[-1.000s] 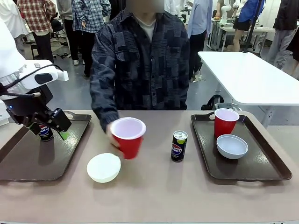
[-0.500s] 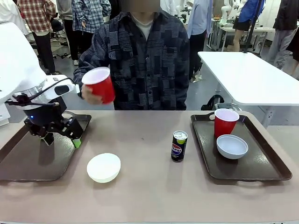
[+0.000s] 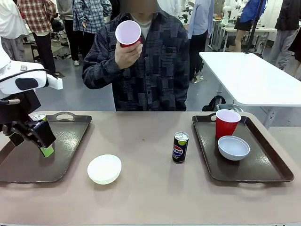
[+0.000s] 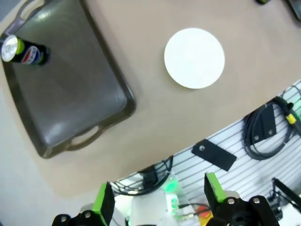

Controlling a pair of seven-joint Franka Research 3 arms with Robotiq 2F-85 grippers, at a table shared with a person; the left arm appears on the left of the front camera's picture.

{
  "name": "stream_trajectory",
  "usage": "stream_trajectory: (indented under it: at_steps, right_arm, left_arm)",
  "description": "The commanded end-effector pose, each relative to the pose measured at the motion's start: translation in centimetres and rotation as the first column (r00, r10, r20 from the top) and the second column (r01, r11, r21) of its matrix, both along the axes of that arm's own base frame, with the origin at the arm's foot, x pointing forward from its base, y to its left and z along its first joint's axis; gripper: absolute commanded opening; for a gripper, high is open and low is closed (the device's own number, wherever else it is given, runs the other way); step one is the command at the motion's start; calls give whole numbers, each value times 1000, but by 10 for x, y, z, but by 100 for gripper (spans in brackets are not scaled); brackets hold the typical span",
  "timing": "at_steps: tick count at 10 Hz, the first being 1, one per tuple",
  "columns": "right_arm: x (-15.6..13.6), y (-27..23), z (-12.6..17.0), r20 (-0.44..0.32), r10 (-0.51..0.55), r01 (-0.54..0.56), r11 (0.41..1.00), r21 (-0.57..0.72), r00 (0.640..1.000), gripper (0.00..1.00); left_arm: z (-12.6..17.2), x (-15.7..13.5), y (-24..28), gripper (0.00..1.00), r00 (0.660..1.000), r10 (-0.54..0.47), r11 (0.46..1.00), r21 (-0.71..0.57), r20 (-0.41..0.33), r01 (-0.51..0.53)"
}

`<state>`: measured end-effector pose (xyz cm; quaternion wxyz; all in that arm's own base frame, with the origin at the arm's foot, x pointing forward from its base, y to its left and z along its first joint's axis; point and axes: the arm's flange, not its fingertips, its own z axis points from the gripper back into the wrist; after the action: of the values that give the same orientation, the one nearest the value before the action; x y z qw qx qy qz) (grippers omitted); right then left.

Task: Prepare tableware on both trays.
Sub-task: Pick up a Picnic Bowl from the table and place it on a Handle tray.

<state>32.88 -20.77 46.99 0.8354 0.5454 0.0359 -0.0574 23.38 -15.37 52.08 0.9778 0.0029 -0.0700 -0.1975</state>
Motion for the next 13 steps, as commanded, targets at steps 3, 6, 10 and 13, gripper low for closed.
stream_trajectory:
  at_steps: [3,6,10,13]
  right_arm:
    - [0,-1,0,2,-1,1,1000,4,1000,96]
    - [19,-12,26,146,-85,78,995,55,986,96]
    - [42,-19,22,175,-79,76,997,24,981,96]
    - [32,-19,40,226,-114,109,993,37,967,96]
  left_arm:
    - [-1,3,0,100,1000,10,1000,-2,0,-10]
    - [-9,20,-4,100,999,50,999,-5,-10,-50]
    - [-40,45,-41,100,996,79,997,-1,-31,-79]
    - [-81,65,-77,100,996,87,996,10,-35,-87]
